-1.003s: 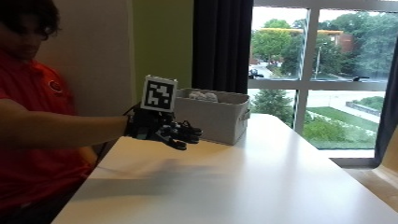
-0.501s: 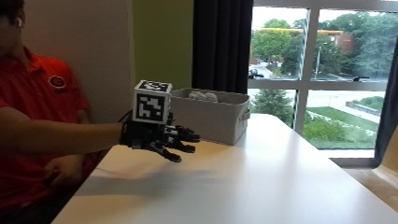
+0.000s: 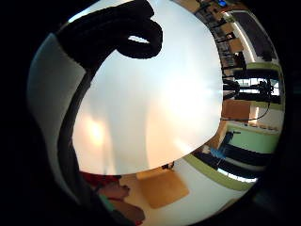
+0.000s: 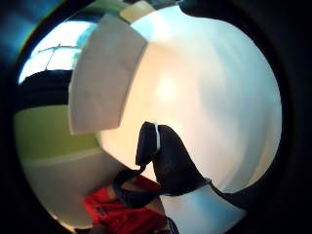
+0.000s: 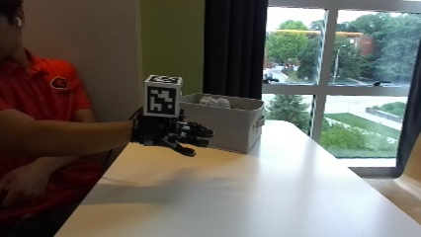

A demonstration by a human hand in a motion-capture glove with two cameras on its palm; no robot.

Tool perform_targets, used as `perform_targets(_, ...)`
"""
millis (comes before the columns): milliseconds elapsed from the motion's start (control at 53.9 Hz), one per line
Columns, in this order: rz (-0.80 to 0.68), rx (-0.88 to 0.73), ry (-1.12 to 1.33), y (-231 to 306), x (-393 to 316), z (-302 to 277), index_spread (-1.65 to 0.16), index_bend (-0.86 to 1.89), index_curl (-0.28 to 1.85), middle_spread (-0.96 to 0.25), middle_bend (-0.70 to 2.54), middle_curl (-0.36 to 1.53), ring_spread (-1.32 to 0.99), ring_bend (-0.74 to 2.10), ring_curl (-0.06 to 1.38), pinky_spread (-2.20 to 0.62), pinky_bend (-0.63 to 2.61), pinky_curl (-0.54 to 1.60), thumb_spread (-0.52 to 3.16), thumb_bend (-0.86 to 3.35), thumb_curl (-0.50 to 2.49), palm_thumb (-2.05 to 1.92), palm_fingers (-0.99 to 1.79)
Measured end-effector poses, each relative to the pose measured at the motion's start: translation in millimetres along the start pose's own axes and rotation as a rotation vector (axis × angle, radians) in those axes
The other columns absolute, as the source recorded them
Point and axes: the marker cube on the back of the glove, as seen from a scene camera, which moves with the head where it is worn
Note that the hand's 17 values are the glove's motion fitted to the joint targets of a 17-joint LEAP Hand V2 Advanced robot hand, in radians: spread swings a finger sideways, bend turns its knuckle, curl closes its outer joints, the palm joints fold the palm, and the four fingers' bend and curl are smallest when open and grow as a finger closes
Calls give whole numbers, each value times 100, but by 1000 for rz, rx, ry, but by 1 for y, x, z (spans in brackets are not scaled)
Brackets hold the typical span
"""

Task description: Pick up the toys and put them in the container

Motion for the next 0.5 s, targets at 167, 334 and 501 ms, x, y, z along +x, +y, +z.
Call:
perform_targets(167, -15, -13, -34, 1, -9, -5, -37, 16, 28, -9, 15, 24, -5, 19, 32, 6, 89, 33, 119, -4, 27, -3, -9)
perform_targets(334, -13, 5, -29, 4, -4, -11, -37, 16, 29, -9, 14, 24, -4, 19, 32, 6, 91, 33, 119, -3, 27, -3, -10)
perform_targets(501, -8, -1, -69, 5, 2, -11, -37, 16, 29, -8, 14, 24, -4, 19, 32, 7, 92, 34, 119, -4, 27, -3, -10)
